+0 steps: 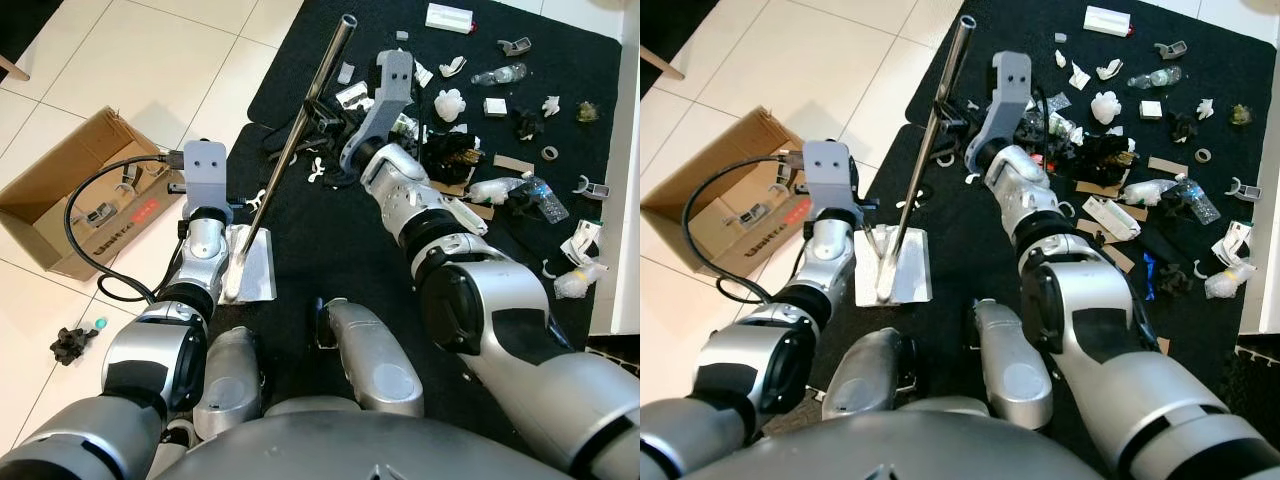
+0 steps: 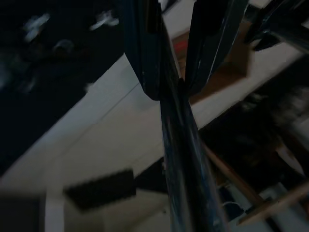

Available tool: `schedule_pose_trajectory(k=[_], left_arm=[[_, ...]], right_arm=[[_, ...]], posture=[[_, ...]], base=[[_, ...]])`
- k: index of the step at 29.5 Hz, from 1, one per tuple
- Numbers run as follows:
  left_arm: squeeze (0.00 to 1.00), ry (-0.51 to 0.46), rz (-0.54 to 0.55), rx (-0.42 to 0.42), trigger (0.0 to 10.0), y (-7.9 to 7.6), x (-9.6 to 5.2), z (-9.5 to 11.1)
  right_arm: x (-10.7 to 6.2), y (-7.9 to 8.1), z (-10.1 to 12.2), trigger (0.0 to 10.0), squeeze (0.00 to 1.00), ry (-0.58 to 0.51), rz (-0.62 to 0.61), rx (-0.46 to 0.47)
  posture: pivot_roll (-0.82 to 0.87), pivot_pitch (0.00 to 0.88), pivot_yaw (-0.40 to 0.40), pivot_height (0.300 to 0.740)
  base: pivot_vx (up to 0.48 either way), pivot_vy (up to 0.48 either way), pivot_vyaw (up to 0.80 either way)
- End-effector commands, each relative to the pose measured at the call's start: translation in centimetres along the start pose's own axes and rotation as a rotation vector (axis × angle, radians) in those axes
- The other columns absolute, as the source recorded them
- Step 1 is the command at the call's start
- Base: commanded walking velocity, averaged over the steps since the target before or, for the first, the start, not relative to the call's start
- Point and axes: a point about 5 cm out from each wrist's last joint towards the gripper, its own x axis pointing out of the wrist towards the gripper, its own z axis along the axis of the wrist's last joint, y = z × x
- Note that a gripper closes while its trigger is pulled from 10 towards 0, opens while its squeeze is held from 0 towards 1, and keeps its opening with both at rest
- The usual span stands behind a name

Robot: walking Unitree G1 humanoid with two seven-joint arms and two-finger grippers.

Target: Sweep floor

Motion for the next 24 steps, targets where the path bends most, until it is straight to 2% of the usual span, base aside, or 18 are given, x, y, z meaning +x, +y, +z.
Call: schedule_pose_trajectory(k=[1, 4, 5, 8, 14, 17, 24], left_arm=[[0.00, 0.069, 0.026, 0.063, 10.0, 1.2, -0.7, -1.7], [0.00, 0.023, 0.044, 0.057, 10.0, 1.5, -0.2, -0.8], [0.00, 0.023, 0.044, 0.057, 10.0, 1.5, -0.2, -0.8], [0.00, -0.003, 0.059, 0.052, 10.0, 1.9, 0.2, -0.2], [0.00, -0.032, 0.076, 0.042, 10.0, 2.2, 0.6, 0.6], [0.00, -0.090, 0.084, 0.044, 10.0, 2.5, 1.4, 2.2], [0.00, -0.148, 0.090, 0.062, 10.0, 2.7, 1.8, 3.3]], right_arm=[[-0.1, -0.2, 0.7, 10.0, 0.00, -0.045, -0.013, -0.076], [-1.4, -1.7, 0.2, 10.0, 0.00, -0.039, -0.134, -0.274], [-1.4, -1.7, 0.2, 10.0, 0.00, -0.039, -0.134, -0.274], [-2.1, -2.4, -0.1, 10.0, 0.00, -0.031, -0.178, -0.381], [-2.4, -2.6, 0.0, 10.0, 0.00, -0.054, -0.180, -0.341], [-2.2, -2.4, 0.1, 10.0, 0.00, -0.082, -0.156, -0.221], [-2.1, -2.3, 0.3, 10.0, 0.00, -0.095, -0.162, -0.214]], posture=[[-0.01, 0.106, 0.004, 0.740], [-0.01, 0.105, 0.004, 0.740], [-0.01, 0.105, 0.004, 0.740], [-0.01, 0.102, 0.007, 0.740], [-0.01, 0.099, 0.008, 0.740], [-0.01, 0.093, 0.007, 0.740], [0.00, 0.091, 0.008, 0.740]], base=[[0.000, 0.000, 0.00], [0.000, 0.000, 0.00], [0.000, 0.000, 0.00], [0.000, 0.000, 0.00], [0.000, 0.000, 0.00], [0.000, 0.000, 0.00], [0.000, 0.000, 0.00]])
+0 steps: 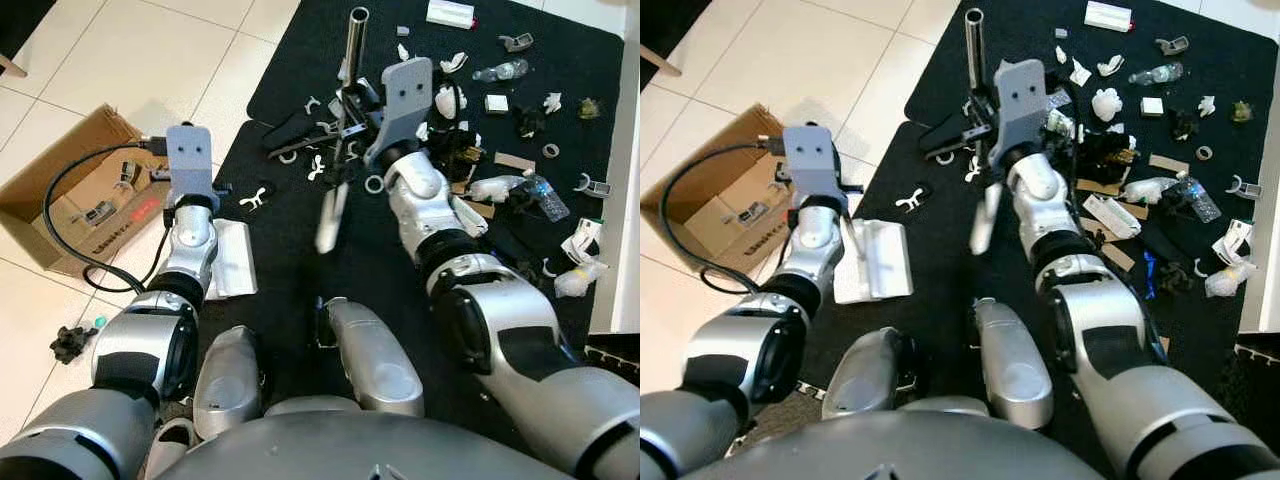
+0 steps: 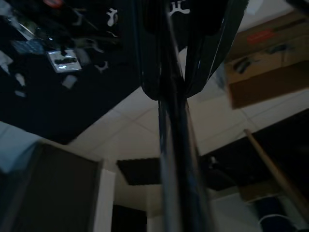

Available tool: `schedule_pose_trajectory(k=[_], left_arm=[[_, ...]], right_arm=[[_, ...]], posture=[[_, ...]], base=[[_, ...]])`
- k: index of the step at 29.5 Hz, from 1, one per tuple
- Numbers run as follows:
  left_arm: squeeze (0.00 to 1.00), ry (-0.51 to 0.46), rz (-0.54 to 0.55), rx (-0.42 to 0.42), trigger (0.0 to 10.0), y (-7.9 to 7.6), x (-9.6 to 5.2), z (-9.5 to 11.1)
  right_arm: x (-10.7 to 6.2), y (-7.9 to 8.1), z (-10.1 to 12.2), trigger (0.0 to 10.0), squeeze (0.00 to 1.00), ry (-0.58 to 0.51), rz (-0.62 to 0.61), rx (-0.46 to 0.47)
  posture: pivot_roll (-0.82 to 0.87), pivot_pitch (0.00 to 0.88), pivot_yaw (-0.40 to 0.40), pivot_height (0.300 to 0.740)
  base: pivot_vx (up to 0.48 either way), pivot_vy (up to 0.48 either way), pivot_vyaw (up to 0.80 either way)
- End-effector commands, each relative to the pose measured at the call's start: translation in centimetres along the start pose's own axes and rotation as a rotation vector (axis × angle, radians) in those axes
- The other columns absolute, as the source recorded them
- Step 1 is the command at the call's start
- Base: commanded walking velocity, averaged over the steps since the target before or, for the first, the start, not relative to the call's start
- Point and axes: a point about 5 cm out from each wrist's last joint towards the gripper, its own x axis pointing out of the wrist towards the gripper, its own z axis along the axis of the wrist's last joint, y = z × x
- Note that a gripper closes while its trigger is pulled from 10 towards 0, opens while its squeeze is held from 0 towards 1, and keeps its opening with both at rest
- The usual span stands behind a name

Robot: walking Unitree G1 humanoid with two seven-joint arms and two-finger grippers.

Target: Sweep floor

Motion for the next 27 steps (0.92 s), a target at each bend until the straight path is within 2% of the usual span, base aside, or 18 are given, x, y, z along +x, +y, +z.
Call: schedule_pose_trajectory(k=[1, 12, 14, 18, 19, 20, 23, 27], left_arm=[[0.00, -0.097, 0.012, 0.044, 10.0, 0.7, 0.7, 1.6], [0.00, -0.216, -0.032, 0.064, 10.0, -0.2, 0.8, 3.4], [0.00, -0.263, -0.037, 0.041, 10.0, -0.5, 1.1, 4.6], [0.00, -0.304, -0.040, 0.025, 10.0, -0.8, 1.4, 5.7], [0.00, -0.353, -0.049, 0.007, 10.0, -1.1, 1.8, 7.1], [0.00, -0.368, -0.052, 0.002, 10.0, -1.2, 1.8, 7.6], [0.00, -0.385, -0.055, -0.001, 10.0, -1.3, 1.9, 8.0], [0.00, -0.444, -0.069, -0.019, 10.0, -1.8, 2.1, 9.7]], right_arm=[[0.4, -0.2, 1.1, 10.0, 0.00, -0.051, -0.009, -0.018], [0.5, -0.1, 1.3, 10.0, 0.00, -0.062, 0.008, -0.013], [0.6, 0.1, 1.5, 10.0, 0.00, -0.065, 0.039, -0.008], [0.6, 0.3, 1.6, 10.0, 0.00, -0.067, 0.057, -0.005], [0.7, 0.5, 1.6, 10.0, 0.00, -0.066, 0.067, -0.004], [0.7, 0.5, 1.6, 10.0, 0.00, -0.066, 0.070, -0.004], [0.7, 0.6, 1.6, 10.0, 0.00, -0.067, 0.072, -0.004], [0.8, 0.9, 1.7, 10.0, 0.00, -0.075, 0.090, -0.010]], posture=[[0.00, 0.093, 0.010, 0.740], [0.00, 0.090, 0.020, 0.740], [0.00, 0.080, 0.026, 0.740], [0.00, 0.078, 0.027, 0.740], [0.00, 0.071, 0.031, 0.740], [0.00, 0.071, 0.031, 0.740], [0.00, 0.070, 0.032, 0.740], [0.00, 0.068, 0.033, 0.740]], base=[[0.000, 0.000, 0.00], [0.000, 0.000, 0.00], [0.000, 0.000, 0.00], [0.000, 0.000, 0.00], [0.000, 0.000, 0.00], [0.000, 0.000, 0.00], [0.000, 0.000, 0.00], [0.000, 0.000, 0.00]])
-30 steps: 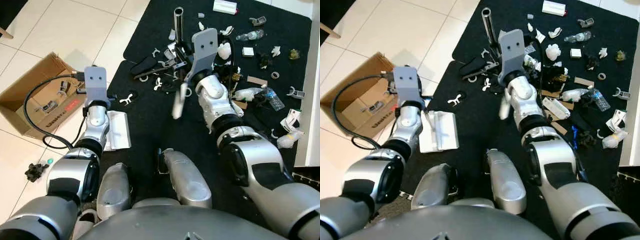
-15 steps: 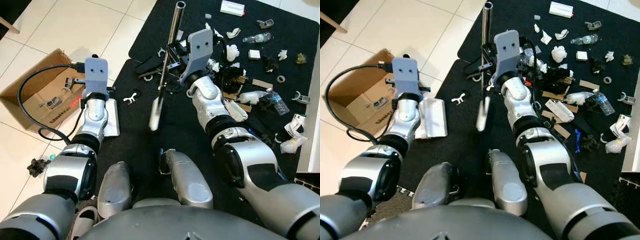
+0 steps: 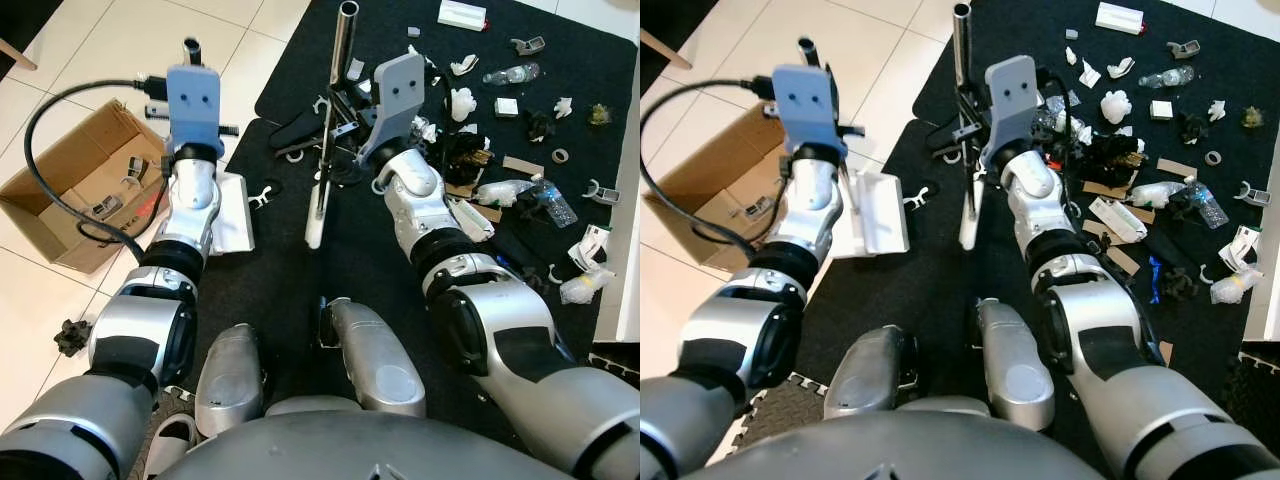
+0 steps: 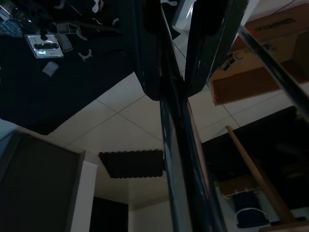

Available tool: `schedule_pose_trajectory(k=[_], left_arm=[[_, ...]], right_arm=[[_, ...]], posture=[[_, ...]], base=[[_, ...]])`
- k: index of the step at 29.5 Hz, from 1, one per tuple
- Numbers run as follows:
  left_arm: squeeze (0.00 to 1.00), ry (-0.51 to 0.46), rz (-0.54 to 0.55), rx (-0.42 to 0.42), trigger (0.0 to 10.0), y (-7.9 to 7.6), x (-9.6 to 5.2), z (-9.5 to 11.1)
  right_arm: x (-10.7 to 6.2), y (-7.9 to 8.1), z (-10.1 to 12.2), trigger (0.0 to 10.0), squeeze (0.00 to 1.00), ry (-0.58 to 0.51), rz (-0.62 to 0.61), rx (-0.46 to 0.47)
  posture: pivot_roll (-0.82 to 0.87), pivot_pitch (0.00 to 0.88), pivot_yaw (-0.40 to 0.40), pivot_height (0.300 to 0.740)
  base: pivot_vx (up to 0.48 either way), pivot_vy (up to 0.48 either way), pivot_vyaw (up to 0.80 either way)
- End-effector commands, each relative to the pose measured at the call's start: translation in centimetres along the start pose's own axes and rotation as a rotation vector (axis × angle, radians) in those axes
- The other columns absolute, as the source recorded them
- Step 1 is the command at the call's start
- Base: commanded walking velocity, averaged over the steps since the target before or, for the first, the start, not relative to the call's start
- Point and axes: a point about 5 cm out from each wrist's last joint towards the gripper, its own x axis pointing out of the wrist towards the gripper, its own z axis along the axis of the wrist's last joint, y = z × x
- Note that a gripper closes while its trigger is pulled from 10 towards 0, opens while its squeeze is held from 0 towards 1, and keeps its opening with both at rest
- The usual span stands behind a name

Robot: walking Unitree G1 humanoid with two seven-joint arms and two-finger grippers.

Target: Sweep floor

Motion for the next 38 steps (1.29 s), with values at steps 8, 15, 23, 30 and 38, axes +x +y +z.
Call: schedule_pose_trajectory(k=[8, 15, 23, 30, 38], left_arm=[[0.00, -0.182, -0.081, -0.091, 10.0, -1.7, 1.0, 3.8], [0.00, -0.107, -0.070, -0.192, 10.0, -1.9, 0.8, 3.0], [0.00, -0.038, -0.063, -0.359, 10.0, -1.9, 1.1, 2.8], [0.00, -0.041, -0.091, -0.417, 10.0, -1.9, 0.7, 3.0], [0.00, -0.052, -0.120, -0.419, 10.0, -2.0, 0.1, 3.1]], right_arm=[[0.5, 0.1, 1.3, 10.0, 0.00, -0.048, 0.033, -0.024], [0.3, 0.1, 0.9, 10.0, 0.00, -0.036, 0.039, -0.023], [0.3, 0.0, 0.9, 10.0, 0.00, -0.029, 0.036, -0.019], [0.1, -0.6, 0.7, 10.0, 0.00, -0.012, 0.018, -0.012], [-0.2, -2.2, 0.2, 10.0, 0.00, 0.027, -0.102, 0.083]], posture=[[0.00, 0.066, 0.029, 0.740], [-0.01, 0.068, 0.027, 0.740], [-0.01, 0.072, 0.022, 0.740], [-0.01, 0.072, 0.021, 0.740], [-0.01, 0.073, 0.021, 0.740]], base=[[0.000, 0.000, 0.00], [0.000, 0.000, 0.00], [0.000, 0.000, 0.00], [0.000, 0.000, 0.00], [0.000, 0.000, 0.00]])
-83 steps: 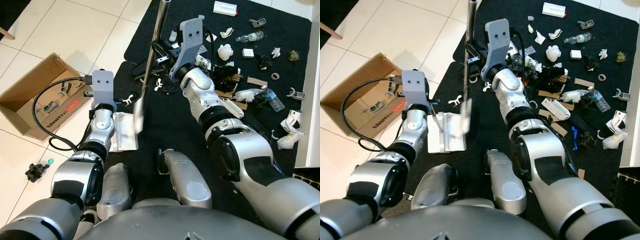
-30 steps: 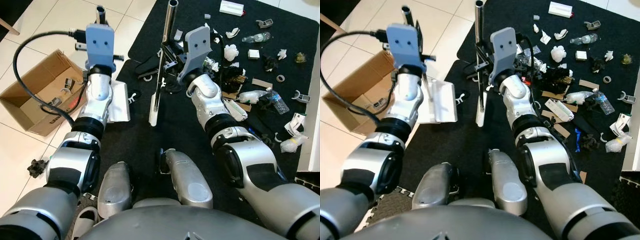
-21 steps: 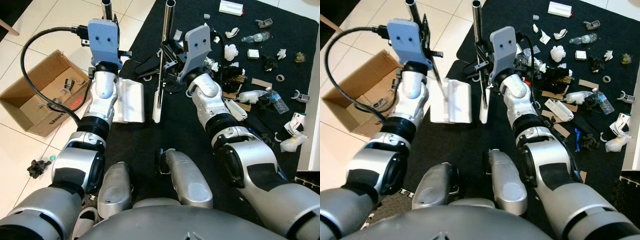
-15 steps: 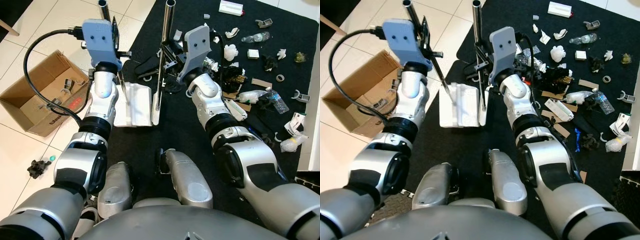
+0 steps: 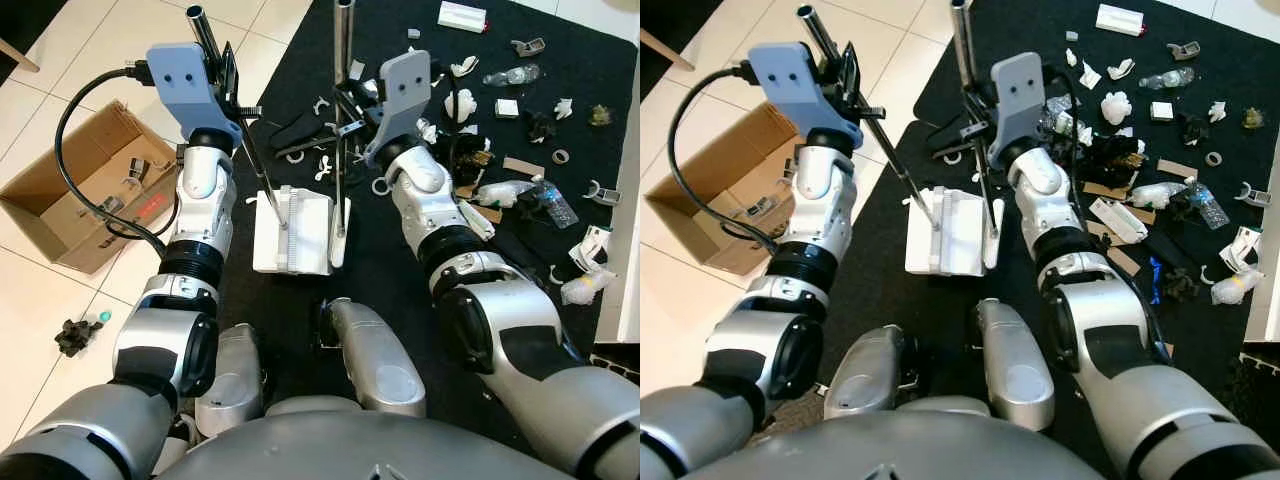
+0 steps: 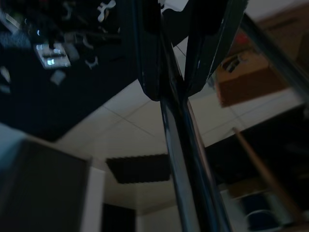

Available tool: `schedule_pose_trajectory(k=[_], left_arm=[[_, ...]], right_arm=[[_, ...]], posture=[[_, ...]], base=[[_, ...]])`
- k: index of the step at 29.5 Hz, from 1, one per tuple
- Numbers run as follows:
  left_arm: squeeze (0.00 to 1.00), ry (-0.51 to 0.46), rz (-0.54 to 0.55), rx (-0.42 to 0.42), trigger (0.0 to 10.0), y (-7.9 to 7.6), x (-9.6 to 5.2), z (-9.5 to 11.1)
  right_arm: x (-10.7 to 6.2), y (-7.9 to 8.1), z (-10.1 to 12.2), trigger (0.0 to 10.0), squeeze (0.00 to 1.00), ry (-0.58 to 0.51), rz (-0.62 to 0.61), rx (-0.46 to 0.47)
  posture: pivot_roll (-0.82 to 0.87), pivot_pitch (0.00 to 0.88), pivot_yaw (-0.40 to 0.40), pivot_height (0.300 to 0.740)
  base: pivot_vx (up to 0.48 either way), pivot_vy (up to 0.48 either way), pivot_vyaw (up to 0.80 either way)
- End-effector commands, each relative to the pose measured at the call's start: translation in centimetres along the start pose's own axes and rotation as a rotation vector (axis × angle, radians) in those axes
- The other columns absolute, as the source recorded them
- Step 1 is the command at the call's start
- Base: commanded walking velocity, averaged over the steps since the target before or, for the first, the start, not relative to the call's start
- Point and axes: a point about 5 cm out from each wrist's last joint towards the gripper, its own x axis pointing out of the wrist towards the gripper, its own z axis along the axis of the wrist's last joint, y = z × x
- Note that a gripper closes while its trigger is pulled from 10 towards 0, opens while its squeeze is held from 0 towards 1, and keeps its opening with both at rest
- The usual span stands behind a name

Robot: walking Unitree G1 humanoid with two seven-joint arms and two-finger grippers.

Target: Sweep floor

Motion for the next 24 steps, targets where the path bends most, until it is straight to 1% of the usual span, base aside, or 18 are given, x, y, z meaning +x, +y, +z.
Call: schedule_pose_trajectory(k=[1, 3, 7, 12, 15, 16, 18, 24], left_arm=[[0.00, -0.041, -0.028, -0.015, 10.0, -0.7, -0.1, 0.7], [0.00, -0.039, -0.034, -0.012, 10.0, -0.7, -0.2, 0.7], [0.00, -0.043, -0.054, 0.006, 10.0, -1.0, -0.6, 0.8], [0.00, -0.058, -0.053, 0.008, 10.0, -1.2, -0.5, 1.2], [0.00, -0.063, -0.051, 0.009, 10.0, -1.1, -0.4, 1.3], [0.00, -0.062, -0.047, 0.005, 10.0, -1.1, -0.3, 1.5], [0.00, -0.061, -0.045, 0.001, 10.0, -1.1, -0.4, 1.5], [0.00, -0.056, -0.045, -0.006, 10.0, -1.1, -0.5, 1.5]], right_arm=[[0.1, -0.7, 0.1, 10.0, 0.00, -0.005, -0.052, 0.083], [0.1, -0.7, 0.1, 10.0, 0.00, -0.007, -0.054, 0.096], [0.3, -0.2, 0.7, 10.0, 0.00, -0.048, 0.002, 0.134], [0.5, 0.1, 1.0, 10.0, 0.00, -0.062, 0.021, 0.149], [0.6, 0.2, 1.1, 10.0, 0.00, -0.064, 0.034, 0.135], [0.7, 0.6, 1.2, 10.0, 0.00, -0.063, 0.060, 0.101], [0.7, 0.8, 1.3, 10.0, 0.00, -0.064, 0.076, 0.084], [0.7, 1.0, 1.3, 10.0, 0.00, -0.065, 0.103, 0.061]], posture=[[-0.01, 0.073, 0.021, 0.740], [-0.01, 0.073, 0.021, 0.740], [0.00, 0.072, 0.021, 0.740], [0.00, 0.069, 0.021, 0.740], [0.00, 0.068, 0.021, 0.740], [0.00, 0.068, 0.021, 0.740], [0.00, 0.068, 0.021, 0.740], [0.00, 0.064, 0.018, 0.740]], base=[[0.000, 0.000, 0.00], [0.000, 0.000, 0.00], [0.000, 0.000, 0.00], [0.000, 0.000, 0.00], [0.000, 0.000, 0.00], [0.000, 0.000, 0.00], [0.000, 0.000, 0.00], [0.000, 0.000, 0.00]])
